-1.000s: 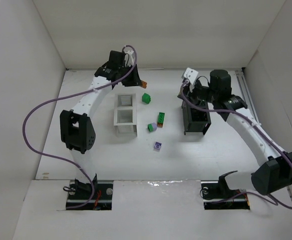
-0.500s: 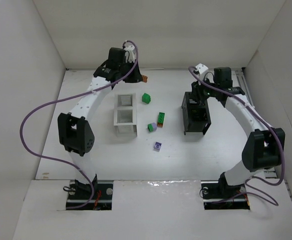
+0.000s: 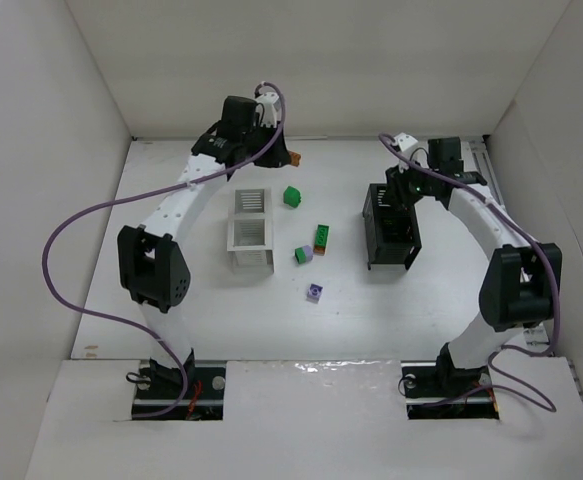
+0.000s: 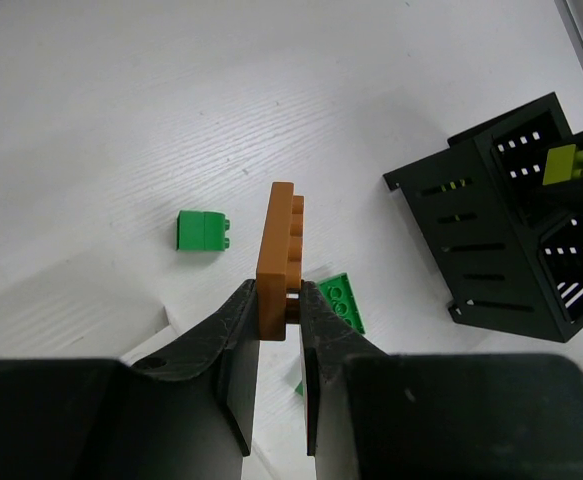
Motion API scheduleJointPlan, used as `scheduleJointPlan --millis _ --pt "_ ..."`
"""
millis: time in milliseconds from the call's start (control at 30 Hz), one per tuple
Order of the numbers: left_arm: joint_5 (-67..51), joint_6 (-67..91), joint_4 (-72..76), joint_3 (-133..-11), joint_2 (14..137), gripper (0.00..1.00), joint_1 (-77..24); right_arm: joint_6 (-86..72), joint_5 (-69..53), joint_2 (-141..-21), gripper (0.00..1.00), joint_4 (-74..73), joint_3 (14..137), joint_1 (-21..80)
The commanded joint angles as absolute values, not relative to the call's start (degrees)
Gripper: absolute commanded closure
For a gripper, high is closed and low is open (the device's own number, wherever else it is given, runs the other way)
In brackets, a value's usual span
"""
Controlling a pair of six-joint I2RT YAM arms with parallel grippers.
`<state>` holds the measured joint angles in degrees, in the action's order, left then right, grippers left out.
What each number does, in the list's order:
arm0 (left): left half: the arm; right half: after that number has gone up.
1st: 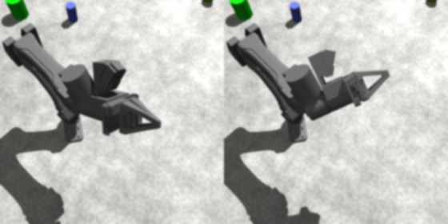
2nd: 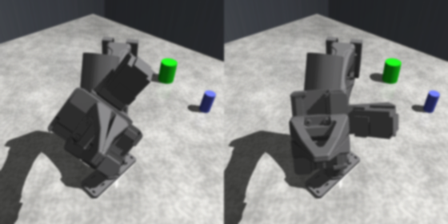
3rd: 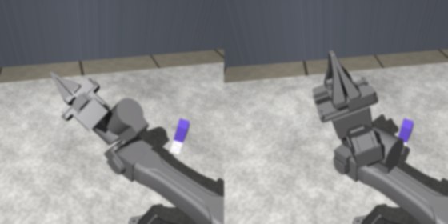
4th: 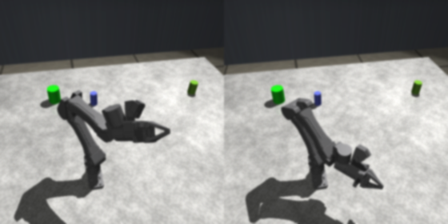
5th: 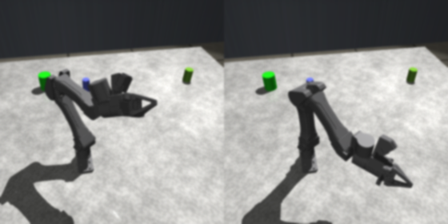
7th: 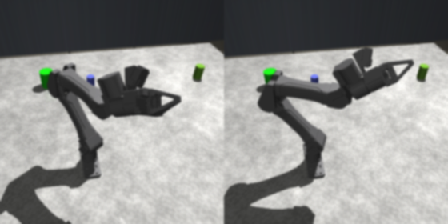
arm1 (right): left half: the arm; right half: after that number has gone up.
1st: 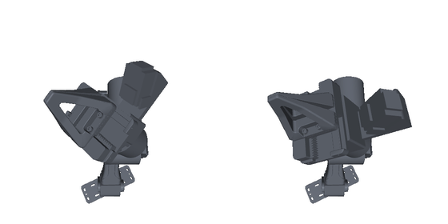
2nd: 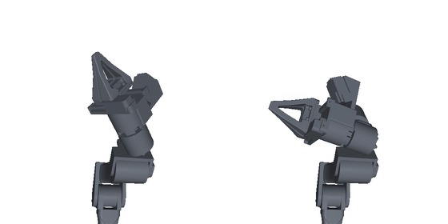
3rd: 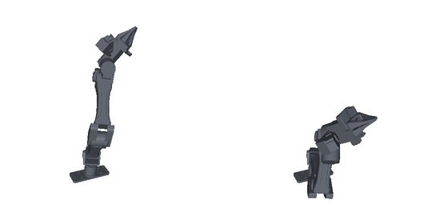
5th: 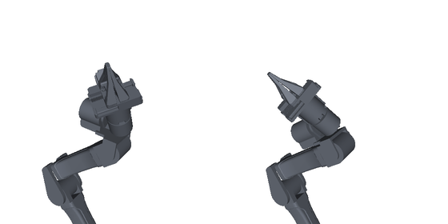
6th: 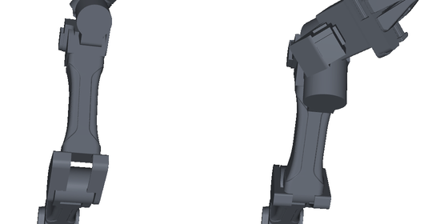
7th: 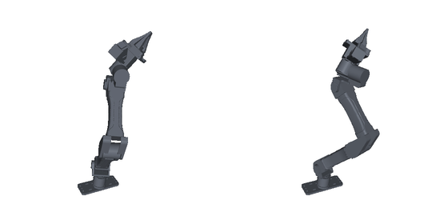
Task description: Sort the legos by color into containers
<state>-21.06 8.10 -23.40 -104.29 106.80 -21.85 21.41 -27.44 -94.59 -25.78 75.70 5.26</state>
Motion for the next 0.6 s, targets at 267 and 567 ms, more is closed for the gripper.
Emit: scheduleJointPlan --millis 267,567 --pt "-25.9 3.8 -22.0 -105.3 106.9 1.00 -23.1 22.5 -32.4 -91.7 0.36 -26.4 79.5 4.9" --pt "-38.9 -4.4 -19.1 -103.4 104.9 1.00 -30.7 13.3 -20.4 -70.3 0.32 -10.6 68.3 -3.2"
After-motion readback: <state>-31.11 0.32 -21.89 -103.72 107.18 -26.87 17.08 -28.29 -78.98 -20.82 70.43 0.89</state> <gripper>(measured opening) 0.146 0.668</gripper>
